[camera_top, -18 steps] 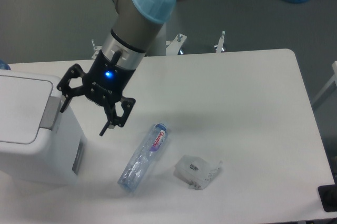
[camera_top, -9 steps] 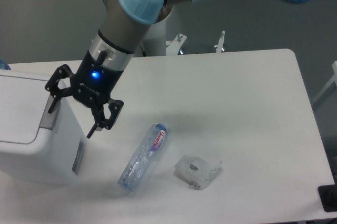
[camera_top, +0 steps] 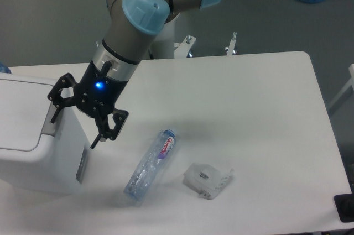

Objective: Open the trash can
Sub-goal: 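Lower the gripper fingers onto the lid edge and lift it open, then hold the gripper at the raised lid edge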

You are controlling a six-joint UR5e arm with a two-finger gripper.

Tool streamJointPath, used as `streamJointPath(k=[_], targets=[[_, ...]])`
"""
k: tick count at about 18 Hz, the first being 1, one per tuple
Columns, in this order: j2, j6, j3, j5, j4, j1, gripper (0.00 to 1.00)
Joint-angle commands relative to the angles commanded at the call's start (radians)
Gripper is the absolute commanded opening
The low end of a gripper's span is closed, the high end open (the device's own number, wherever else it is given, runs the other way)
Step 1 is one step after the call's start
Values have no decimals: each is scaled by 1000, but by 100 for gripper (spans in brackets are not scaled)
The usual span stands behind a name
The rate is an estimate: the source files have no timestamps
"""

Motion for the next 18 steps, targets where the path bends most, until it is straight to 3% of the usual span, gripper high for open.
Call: streamJointPath(k=[11,18], targets=[[0,0,3,2,0,0,100],[-3,32,43,5,21,14,100]])
